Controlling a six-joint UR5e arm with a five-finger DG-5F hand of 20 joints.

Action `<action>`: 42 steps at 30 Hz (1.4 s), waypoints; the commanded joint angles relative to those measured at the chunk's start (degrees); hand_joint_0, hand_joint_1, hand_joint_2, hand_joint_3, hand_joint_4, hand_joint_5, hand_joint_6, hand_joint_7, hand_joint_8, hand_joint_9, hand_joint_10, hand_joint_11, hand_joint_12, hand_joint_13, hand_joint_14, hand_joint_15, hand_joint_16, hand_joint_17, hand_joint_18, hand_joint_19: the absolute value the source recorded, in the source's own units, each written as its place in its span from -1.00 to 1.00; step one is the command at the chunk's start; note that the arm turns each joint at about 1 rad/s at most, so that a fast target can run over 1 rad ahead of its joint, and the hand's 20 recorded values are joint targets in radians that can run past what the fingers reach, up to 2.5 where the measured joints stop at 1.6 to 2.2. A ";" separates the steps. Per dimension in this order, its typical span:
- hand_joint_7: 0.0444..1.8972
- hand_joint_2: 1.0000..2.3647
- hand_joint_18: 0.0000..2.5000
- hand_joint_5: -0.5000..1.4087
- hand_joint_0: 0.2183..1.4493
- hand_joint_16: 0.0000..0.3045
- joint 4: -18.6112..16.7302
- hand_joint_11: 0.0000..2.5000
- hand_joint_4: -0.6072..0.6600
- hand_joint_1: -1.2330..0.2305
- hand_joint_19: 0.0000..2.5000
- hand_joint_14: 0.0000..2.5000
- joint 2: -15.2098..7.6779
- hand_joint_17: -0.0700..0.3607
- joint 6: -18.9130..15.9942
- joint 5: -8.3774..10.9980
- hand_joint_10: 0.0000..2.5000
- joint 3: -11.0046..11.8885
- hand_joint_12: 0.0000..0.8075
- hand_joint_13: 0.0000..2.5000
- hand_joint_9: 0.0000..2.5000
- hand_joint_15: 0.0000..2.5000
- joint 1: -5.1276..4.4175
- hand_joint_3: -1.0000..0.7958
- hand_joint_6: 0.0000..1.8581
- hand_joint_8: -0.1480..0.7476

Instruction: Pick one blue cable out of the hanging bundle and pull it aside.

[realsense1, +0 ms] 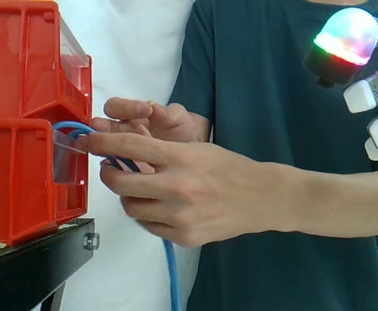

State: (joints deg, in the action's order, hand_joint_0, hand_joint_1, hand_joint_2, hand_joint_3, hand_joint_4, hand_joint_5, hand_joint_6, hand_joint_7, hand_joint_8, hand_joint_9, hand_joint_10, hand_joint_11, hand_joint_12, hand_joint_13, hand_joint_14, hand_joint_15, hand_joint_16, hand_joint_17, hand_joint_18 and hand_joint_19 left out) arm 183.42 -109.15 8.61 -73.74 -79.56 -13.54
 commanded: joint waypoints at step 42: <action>-0.40 -0.99 -1.00 -0.74 -0.54 -0.88 0.01 -1.00 0.01 -0.12 -0.97 -1.00 -0.01 -0.49 0.00 0.00 -1.00 0.02 -0.52 -0.79 -0.72 -1.00 0.00 -0.37 -0.46 -0.16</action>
State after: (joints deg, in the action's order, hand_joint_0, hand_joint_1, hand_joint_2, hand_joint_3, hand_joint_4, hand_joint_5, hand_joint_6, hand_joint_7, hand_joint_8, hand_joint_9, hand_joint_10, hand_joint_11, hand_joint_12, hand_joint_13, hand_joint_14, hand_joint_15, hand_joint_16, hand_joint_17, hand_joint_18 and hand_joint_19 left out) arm 183.42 -109.15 8.61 -73.74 -79.57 -13.55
